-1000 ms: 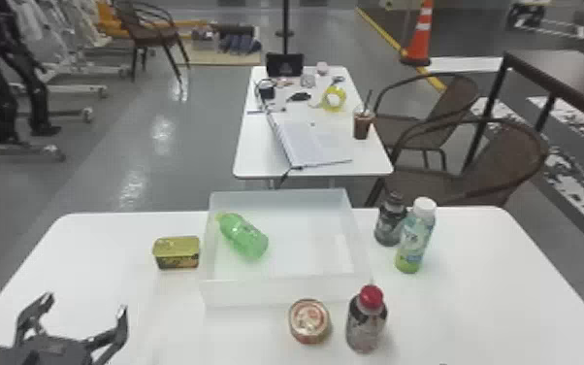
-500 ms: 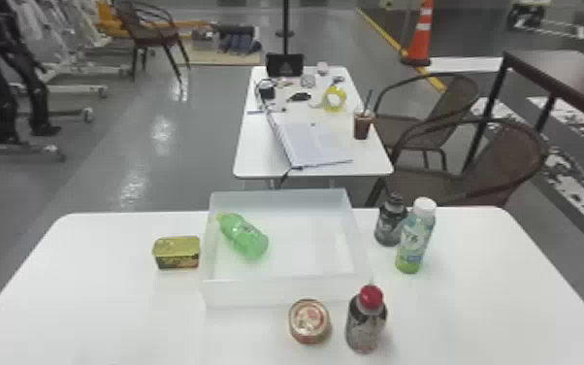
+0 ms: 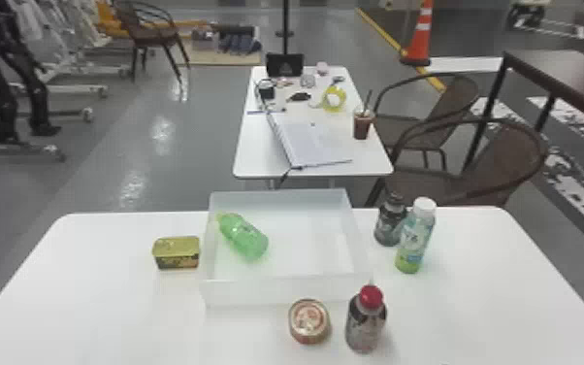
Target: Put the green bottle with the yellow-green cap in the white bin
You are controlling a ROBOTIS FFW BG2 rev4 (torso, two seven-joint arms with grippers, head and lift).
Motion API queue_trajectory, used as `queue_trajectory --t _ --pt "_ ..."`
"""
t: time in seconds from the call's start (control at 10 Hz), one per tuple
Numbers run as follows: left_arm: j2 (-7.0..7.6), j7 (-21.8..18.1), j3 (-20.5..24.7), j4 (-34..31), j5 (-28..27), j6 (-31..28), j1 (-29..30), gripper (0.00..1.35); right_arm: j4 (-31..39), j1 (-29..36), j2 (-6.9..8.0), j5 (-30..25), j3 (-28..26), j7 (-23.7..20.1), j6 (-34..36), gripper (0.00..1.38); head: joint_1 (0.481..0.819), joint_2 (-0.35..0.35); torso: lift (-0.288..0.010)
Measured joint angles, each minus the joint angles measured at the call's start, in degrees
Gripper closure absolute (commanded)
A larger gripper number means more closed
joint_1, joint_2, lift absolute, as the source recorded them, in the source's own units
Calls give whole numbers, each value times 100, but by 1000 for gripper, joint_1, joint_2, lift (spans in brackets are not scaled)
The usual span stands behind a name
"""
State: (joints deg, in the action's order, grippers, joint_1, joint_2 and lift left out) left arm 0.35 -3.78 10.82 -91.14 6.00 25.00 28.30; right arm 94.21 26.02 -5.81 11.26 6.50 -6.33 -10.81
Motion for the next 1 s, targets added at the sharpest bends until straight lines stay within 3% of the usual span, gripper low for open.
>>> queue_trajectory --t 1.0 --pt "0 0 -100 72 73 119 -74 127 -17 -7 1 27 0 0 0 323 549 0 -100"
